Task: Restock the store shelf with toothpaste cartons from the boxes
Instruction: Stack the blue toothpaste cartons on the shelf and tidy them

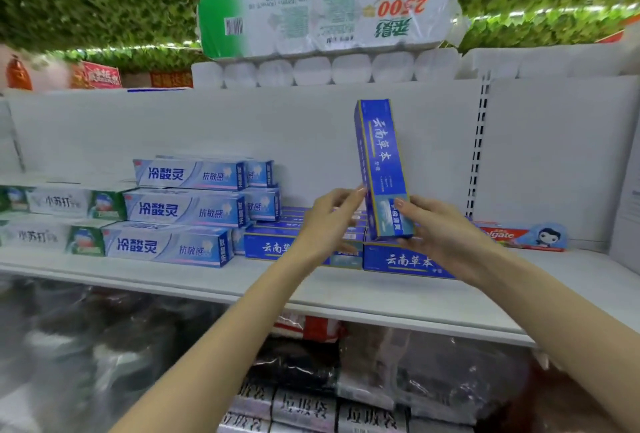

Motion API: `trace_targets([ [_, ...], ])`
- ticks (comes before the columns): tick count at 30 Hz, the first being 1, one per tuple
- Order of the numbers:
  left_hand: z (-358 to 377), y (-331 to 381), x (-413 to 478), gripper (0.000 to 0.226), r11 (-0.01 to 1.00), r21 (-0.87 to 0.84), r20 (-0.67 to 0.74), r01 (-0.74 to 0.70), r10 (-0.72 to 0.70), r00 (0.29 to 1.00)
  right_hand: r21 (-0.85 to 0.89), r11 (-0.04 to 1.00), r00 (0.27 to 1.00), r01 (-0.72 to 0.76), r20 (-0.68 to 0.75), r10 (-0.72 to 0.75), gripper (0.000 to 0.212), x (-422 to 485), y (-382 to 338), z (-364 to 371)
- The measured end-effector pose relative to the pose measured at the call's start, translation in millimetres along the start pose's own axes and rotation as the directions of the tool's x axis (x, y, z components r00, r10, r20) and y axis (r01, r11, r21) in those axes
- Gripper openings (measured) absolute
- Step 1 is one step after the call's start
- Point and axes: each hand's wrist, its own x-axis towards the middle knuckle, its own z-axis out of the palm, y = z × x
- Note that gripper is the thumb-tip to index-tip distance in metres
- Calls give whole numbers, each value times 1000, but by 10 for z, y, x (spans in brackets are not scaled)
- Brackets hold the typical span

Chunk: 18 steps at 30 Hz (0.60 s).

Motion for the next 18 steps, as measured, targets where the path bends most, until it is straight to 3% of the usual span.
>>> trace_targets([
  [1, -129, -113, 45, 37, 958, 275, -69, -86, 109, 992, -38, 999, 1000, -2, -4, 2, 17, 87, 0, -18],
  [2, -271, -250, 83, 40, 840, 528, -104, -126, 211, 972, -82, 997, 1000, 0, -6, -1, 17, 175, -8, -33],
  [4, -530, -523, 132, 55, 616, 778, -93, -123, 307, 947, -167, 986, 1000, 25, -15, -28, 19, 378, -32, -60],
  [7, -734, -901, 232, 77, 531, 841, -54, -103, 273, 961, -415, 903, 988, 114, -47, -146, 23, 761, -69, -122],
  [11, -757, -1105, 325, 81, 496, 865, -59, -72, 244, 968, -781, 584, 961, 221, 71, -269, 28, 1252, -94, -209],
  [14, -738, -1097, 332, 84, 488, 871, -65, -65, 244, 968, -882, 375, 946, 285, 195, -259, 33, 1535, -56, -166],
  [18, -746, -1105, 345, 84, 491, 869, -75, -53, 236, 969, -914, 279, 946, 294, 235, -225, 37, 1794, 44, -108],
])
